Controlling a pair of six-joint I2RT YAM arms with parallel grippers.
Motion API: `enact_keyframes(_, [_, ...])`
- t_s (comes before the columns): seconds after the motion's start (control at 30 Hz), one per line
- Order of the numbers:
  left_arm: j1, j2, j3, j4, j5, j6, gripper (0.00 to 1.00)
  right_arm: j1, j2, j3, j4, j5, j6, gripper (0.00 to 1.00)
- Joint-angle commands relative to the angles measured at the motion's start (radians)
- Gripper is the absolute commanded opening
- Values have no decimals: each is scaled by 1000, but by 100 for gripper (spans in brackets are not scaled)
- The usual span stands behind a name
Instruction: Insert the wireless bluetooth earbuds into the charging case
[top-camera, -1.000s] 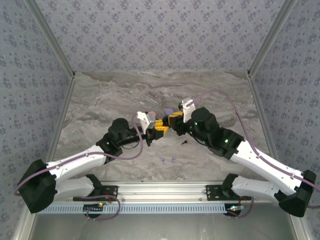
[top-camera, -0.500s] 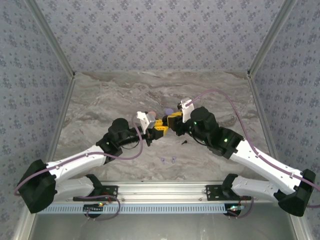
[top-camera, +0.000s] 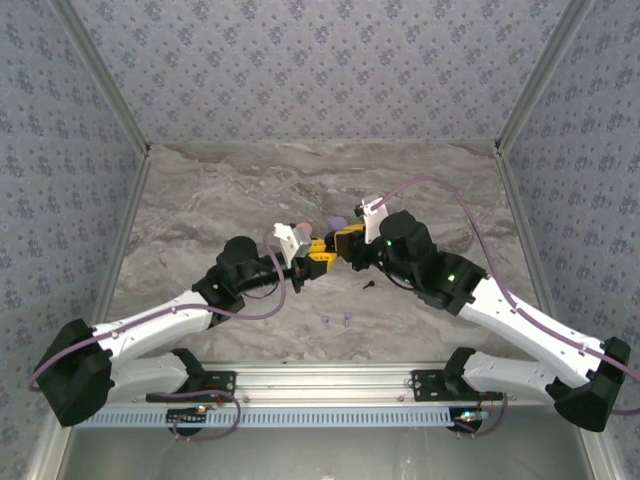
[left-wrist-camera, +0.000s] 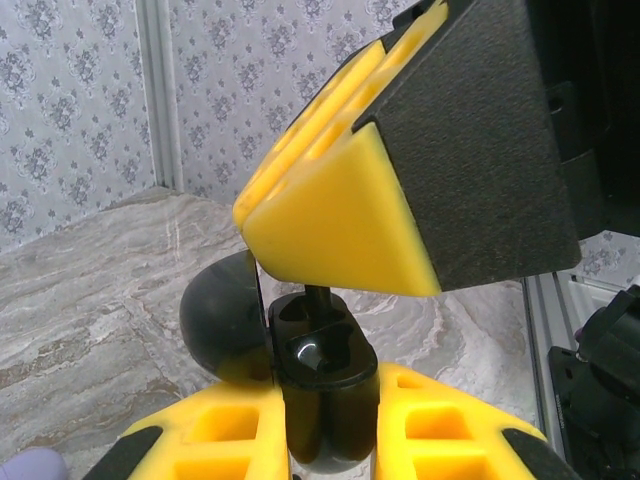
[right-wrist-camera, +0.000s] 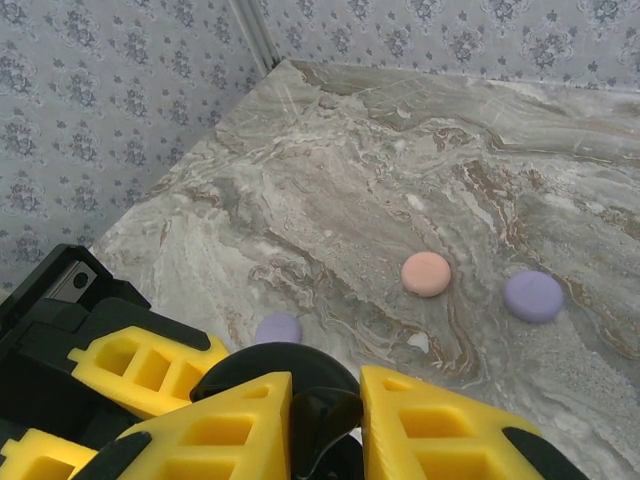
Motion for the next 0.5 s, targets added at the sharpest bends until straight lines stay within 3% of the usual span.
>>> enact_keyframes(0.0, [-11,-25,10,65,12,9,7,6,18,25,-45,-56,27,25])
enact_keyframes(0.47, [-11,-32,5,72,12,51,7,-35,30,70,-104,-80,75,25])
